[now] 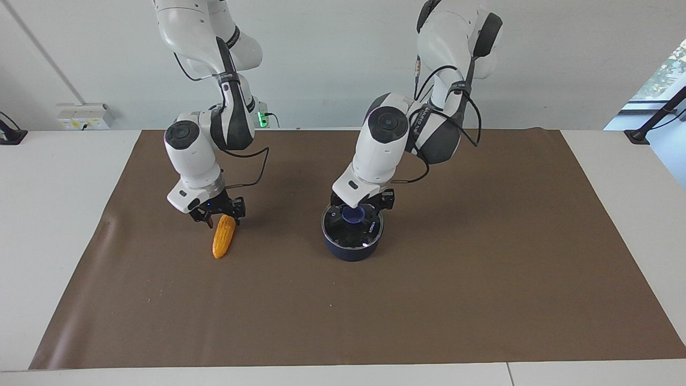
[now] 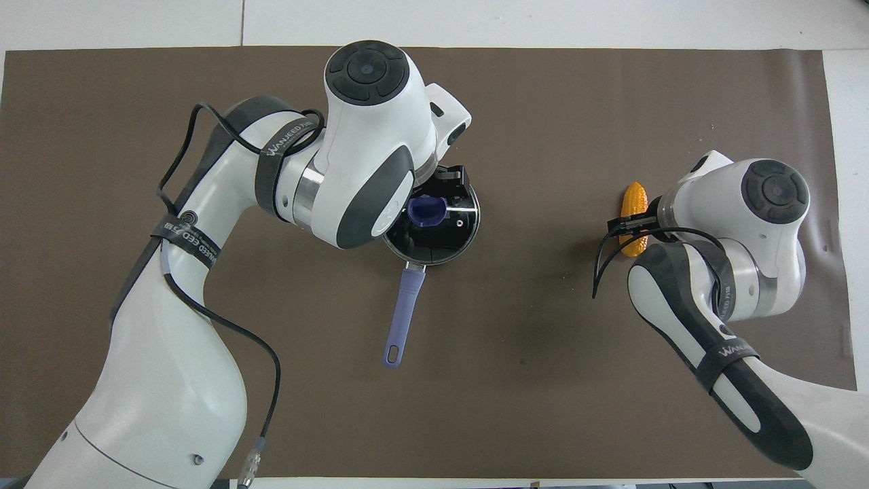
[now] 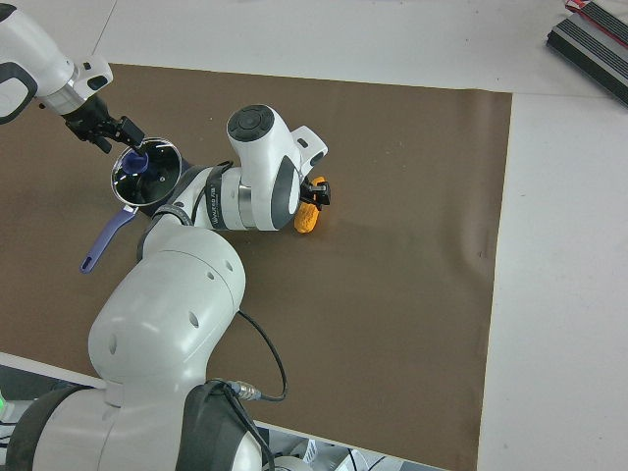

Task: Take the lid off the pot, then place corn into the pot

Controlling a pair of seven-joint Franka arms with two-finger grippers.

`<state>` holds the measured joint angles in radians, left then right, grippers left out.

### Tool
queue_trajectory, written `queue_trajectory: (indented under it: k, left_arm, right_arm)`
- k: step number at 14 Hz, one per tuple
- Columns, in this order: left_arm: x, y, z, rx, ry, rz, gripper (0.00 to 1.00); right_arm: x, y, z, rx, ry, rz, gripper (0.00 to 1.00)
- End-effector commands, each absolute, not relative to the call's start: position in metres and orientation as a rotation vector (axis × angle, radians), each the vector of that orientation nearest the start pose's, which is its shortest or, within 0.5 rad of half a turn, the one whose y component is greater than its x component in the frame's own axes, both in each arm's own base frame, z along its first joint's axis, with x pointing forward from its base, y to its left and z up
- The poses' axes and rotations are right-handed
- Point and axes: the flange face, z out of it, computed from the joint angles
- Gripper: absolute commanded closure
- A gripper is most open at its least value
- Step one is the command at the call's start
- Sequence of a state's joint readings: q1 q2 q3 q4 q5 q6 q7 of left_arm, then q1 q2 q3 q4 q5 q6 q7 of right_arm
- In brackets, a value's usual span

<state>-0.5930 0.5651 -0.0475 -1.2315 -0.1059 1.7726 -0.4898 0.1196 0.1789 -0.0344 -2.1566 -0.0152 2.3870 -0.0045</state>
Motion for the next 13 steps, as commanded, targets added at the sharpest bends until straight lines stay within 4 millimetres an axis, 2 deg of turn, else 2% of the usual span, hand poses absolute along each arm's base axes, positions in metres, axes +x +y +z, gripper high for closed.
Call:
queue_trajectory:
  k: [1,3,5,6,10,11,13]
  left_arm:
    - [0.574,-0.437,0.435,-3.200,0.215,0.081,0.00]
    - [0.570,-0.439,0.422,-3.195,0.221,0.067,0.00]
    - [0.570,-0.438,0.420,-3.194,0.223,0.048,0.00]
    - [0.571,-0.438,0.419,-3.192,0.224,0.049,0.00]
    - [0.568,-0.438,0.412,-3.181,0.226,0.067,0.00]
    - [0.565,-0.440,0.411,-3.179,0.233,0.071,0.00]
    - [0.564,-0.441,0.409,-3.178,0.233,0.071,0.00]
  right_arm:
    - [0.563,0.046,0.309,-3.136,-0.113,-0.089,0.22]
    - [0.562,0.046,0.307,-3.136,-0.103,-0.082,0.25]
    - [0.561,0.045,0.304,-3.137,-0.103,-0.070,0.27]
    - [0.561,0.047,0.304,-3.137,-0.108,-0.063,0.34]
    - [0.560,0.049,0.305,-3.138,-0.113,-0.034,0.91]
    - [0.560,0.051,0.305,-3.138,-0.117,-0.031,1.00]
    - [0.560,0.053,0.304,-3.138,-0.125,-0.029,1.00]
